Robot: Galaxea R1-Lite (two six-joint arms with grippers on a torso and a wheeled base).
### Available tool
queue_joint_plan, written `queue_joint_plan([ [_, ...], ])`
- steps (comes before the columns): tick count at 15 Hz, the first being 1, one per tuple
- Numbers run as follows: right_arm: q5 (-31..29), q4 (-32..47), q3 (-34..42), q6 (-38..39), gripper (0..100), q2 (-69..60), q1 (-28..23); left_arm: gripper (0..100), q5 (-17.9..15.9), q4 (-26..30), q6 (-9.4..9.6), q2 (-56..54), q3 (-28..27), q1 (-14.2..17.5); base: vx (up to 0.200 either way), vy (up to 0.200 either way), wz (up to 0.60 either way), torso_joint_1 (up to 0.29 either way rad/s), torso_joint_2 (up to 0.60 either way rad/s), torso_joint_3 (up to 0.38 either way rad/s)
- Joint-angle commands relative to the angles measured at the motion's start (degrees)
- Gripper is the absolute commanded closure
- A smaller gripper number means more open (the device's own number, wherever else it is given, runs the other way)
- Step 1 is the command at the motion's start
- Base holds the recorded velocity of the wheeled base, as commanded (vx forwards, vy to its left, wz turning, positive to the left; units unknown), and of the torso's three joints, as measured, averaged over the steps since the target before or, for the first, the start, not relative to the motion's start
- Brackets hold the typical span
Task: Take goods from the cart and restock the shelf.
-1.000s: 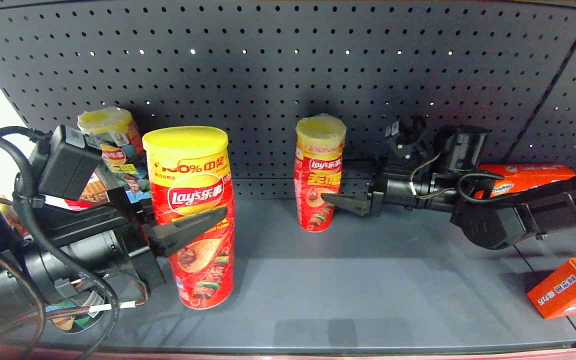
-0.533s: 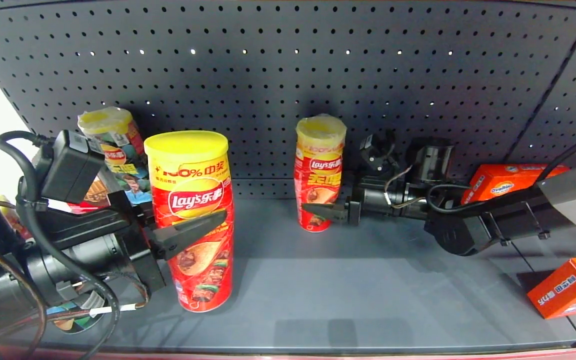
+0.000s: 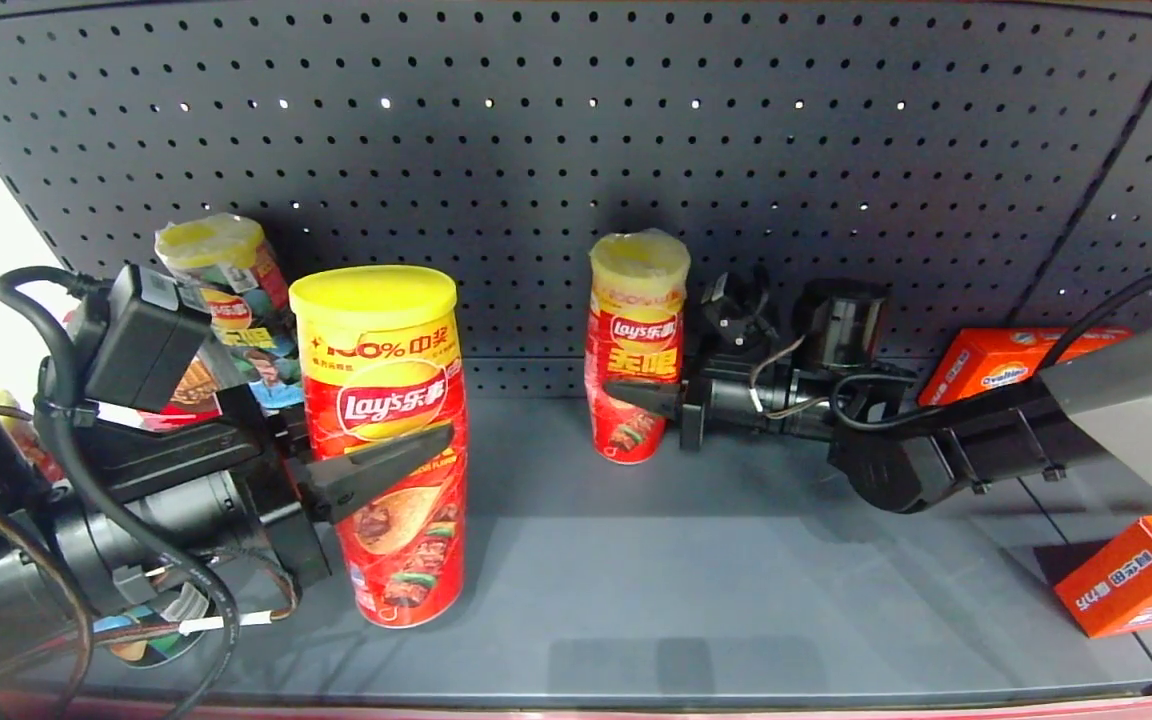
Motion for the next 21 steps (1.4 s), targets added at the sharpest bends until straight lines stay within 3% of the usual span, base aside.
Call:
queue_joint_plan([
  [1,-0.1,0.0,0.2,0.0,100,-0.1,0.6,100,0.0,0.0,0.00,0.0,0.0,0.0,0.000,0.000,0.00,0.000,0.00,0.000],
  [5,-0.5,0.0,0.9,0.2,100,-0.9,2.7,100,0.0,-0.1,0.00,-0.4,0.4,0.1,0.000,0.000,0.00,0.000,0.00,0.000],
  [8,-4.3,0.0,4.9,1.4,100,-8.1,3.9,100,0.0,-0.1,0.00,-0.4,0.6,0.2,0.000,0.000,0.00,0.000,0.00,0.000],
  [13,-11.4,-0.2,19.4,3.0,100,-22.9,9.3,100,-0.1,-0.1,0.09,-0.4,0.6,0.7,0.000,0.000,0.00,0.000,0.00,0.000],
  [14,-12.8,-1.2,25.3,3.0,100,-26.6,10.8,100,-0.1,-0.1,0.00,-0.4,0.6,0.7,0.000,0.000,0.00,0.000,0.00,0.000],
  [18,-13.7,-12.0,40.1,3.0,100,-29.0,11.9,100,-0.1,-0.1,0.09,-0.4,0.7,0.6,0.000,0.000,0.00,0.000,0.00,0.000],
  [21,-13.7,-18.2,44.6,3.0,100,-25.9,11.9,100,-0.1,-0.1,0.00,-0.4,0.7,0.7,0.000,0.000,0.00,0.000,0.00,0.000],
])
